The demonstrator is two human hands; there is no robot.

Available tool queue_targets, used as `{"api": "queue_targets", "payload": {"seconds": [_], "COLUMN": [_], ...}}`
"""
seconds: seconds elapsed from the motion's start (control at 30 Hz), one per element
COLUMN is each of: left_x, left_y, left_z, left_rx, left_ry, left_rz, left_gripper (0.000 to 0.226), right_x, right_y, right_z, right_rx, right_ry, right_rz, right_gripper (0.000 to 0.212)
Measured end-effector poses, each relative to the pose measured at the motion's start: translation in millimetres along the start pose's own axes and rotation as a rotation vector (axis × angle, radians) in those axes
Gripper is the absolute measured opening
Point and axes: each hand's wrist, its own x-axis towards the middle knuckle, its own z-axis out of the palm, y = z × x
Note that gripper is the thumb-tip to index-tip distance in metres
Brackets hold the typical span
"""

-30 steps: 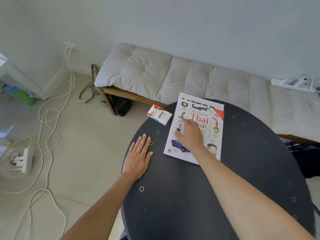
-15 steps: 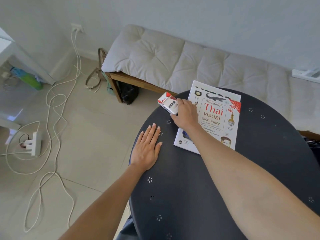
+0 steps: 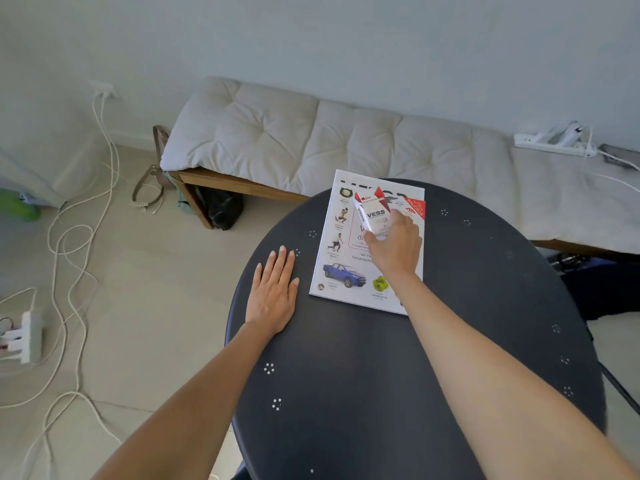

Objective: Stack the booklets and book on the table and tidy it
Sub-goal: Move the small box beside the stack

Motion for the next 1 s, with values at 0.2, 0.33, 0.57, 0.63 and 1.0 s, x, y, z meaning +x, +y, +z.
{"api": "queue_targets", "payload": {"seconds": [0.2,0.33,0.57,0.63,1.0], "left_x": [28.2,28.9,28.2,28.6,28.7], "left_y": [12.0,12.5,12.9,13.5,12.2], "left_z": [2.0,5.5,8.1,8.3,9.1], "left_rx": [0.037,0.051,0.069,0.065,0.056], "left_ry": [0.0,0.027,0.035,0.035,0.047], "left_rz": [0.005,-0.01,-0.023,-0.028,-0.033], "left_gripper": [0.055,0.055,0.055,0.055,0.055], "right_x": [-10.2,-18.9,-24.4,-21.5,2.0], "right_y": [71.7,106.9,129.9,129.3,124.5], "right_z": [-25.7,-32.9,-29.4,-28.3,-20.9], "right_rx": [0.028,0.031,0.043,0.067,0.076], "right_ry": [0.152,0.17,0.113,0.104,0.093], "right_rz": [0.224,0.358,0.45,0.458,0.414], "right_gripper": [0.056,0.06,0.068,0.07,0.07]}}
